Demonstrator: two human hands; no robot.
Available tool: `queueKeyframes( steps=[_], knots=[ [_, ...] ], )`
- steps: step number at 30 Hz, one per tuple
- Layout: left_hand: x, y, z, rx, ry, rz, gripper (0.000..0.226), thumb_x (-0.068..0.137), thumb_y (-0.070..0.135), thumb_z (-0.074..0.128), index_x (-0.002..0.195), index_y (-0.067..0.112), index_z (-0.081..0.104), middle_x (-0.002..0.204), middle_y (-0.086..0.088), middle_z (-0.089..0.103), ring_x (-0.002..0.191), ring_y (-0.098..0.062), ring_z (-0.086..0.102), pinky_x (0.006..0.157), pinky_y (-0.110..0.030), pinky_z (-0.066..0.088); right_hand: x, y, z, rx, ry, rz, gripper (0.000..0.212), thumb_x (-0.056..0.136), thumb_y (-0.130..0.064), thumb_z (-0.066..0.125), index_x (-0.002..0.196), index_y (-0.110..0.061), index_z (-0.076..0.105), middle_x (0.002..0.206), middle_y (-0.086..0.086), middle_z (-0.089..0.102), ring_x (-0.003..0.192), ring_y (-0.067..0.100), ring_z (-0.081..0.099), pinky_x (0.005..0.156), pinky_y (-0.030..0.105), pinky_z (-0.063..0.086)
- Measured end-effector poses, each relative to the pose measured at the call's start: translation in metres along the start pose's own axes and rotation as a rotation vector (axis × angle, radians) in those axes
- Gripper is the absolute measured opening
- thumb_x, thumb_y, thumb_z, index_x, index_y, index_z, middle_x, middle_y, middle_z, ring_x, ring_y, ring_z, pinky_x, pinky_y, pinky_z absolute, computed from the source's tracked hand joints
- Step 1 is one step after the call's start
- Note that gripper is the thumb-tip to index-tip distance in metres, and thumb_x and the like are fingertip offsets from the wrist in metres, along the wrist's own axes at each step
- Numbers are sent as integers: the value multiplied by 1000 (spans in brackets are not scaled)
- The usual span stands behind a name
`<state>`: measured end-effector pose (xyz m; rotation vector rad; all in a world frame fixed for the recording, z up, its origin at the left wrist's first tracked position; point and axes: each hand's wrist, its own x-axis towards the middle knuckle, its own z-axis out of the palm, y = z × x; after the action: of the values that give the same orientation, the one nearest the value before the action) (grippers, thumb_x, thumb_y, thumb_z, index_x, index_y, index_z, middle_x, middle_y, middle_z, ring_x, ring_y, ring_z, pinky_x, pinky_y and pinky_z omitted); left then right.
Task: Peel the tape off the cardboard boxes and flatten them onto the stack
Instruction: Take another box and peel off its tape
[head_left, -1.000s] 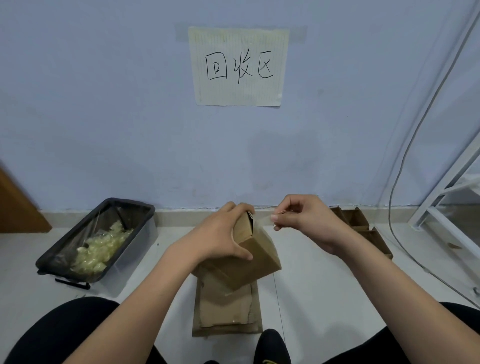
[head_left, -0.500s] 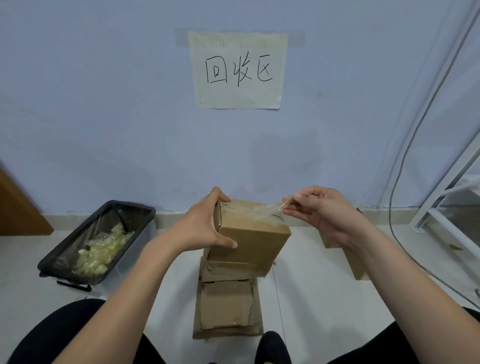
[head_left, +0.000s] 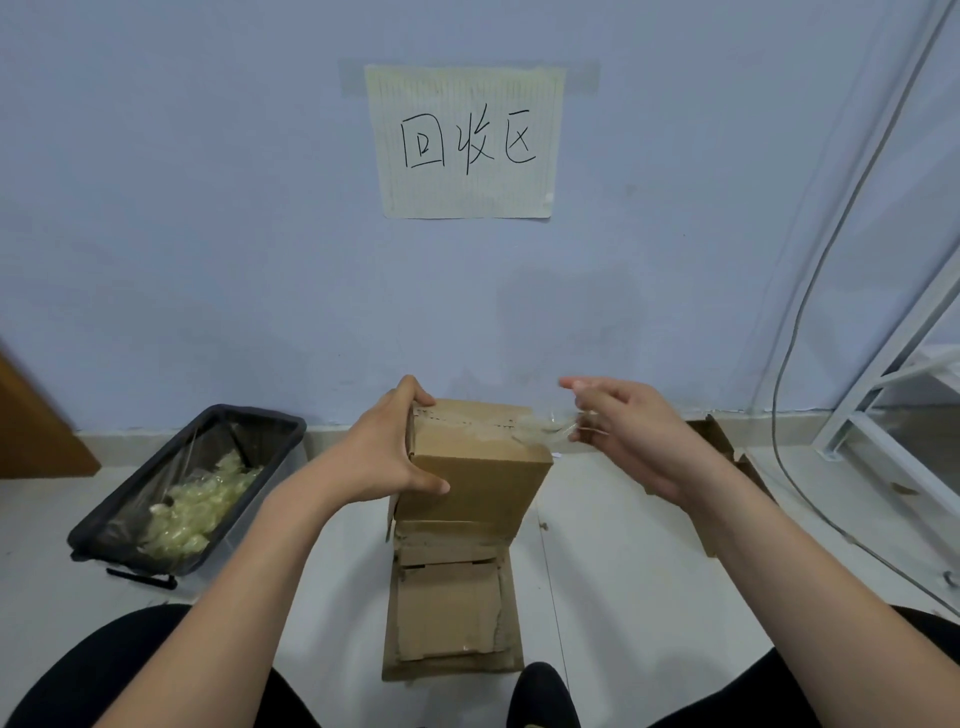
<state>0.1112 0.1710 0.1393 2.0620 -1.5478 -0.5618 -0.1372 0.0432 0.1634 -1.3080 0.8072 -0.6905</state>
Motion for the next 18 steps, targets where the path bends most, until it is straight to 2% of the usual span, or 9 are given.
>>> queueKeyframes(
  steps=[3, 6, 8, 10, 12, 13, 15, 18],
  knots=[
    [2, -1, 1, 5, 14, -1, 84, 63, 32, 96, 121, 30, 35, 124, 4, 47, 111, -20, 52, 89, -39, 53, -4, 5, 10, -57, -89, -8, 23, 96, -19, 64, 102, 1, 73, 104, 19, 72, 95, 24, 69, 86, 23, 57],
    [2, 0, 5, 96, 13, 25, 82, 66, 31, 94, 121, 30, 33, 124, 6, 42, 108, -18, 48, 82, -31, 43, -2, 8, 10, 13, -153, 54, 29, 98, -17, 61, 109, 9, 69, 120, 16, 70, 112, 17, 68, 96, 22, 53],
    [1, 0, 8, 149, -12, 35, 82, 67, 31, 93, 121, 30, 32, 124, 7, 40, 108, -19, 48, 81, -31, 40, -1, 9, 9, -58, -176, 83, 25, 95, -12, 65, 114, 4, 69, 118, 10, 72, 110, 13, 69, 100, 23, 51],
    [0, -1, 8, 167, -29, 35, 81, 67, 31, 93, 121, 31, 32, 123, 7, 40, 107, -19, 48, 79, -31, 40, 0, 13, 6, -329, -105, 49, 19, 91, -12, 72, 109, -6, 74, 105, 6, 76, 100, 10, 72, 101, 29, 52],
    [-1, -2, 7, 170, -31, 34, 81, 66, 31, 93, 120, 31, 32, 123, 6, 41, 108, -20, 48, 79, -31, 39, 2, 18, 4, -540, -19, 4, 10, 90, -16, 73, 98, -13, 78, 93, 0, 78, 92, 9, 73, 98, 37, 55],
    [-1, -2, 7, 170, -30, 33, 81, 66, 31, 93, 120, 31, 33, 123, 5, 41, 108, -20, 49, 79, -31, 39, 2, 19, 4, -562, -1, -6, 7, 90, -19, 74, 94, -15, 79, 90, -2, 77, 88, 9, 73, 95, 38, 56],
    [0, -2, 6, 173, -29, 31, 81, 66, 32, 93, 120, 32, 32, 123, 5, 42, 106, -20, 50, 78, -32, 40, 0, 17, 5, -541, -2, -21, 7, 87, -21, 76, 87, -15, 79, 85, -5, 76, 77, 7, 72, 84, 32, 56],
    [-1, -2, 6, 182, -52, 30, 80, 67, 34, 92, 120, 34, 31, 123, 6, 42, 105, -19, 51, 78, -32, 42, -5, 14, 12, -551, -80, -27, 19, 78, -21, 85, 80, -5, 74, 66, -2, 68, 61, 8, 60, 61, 22, 45]
  ],
)
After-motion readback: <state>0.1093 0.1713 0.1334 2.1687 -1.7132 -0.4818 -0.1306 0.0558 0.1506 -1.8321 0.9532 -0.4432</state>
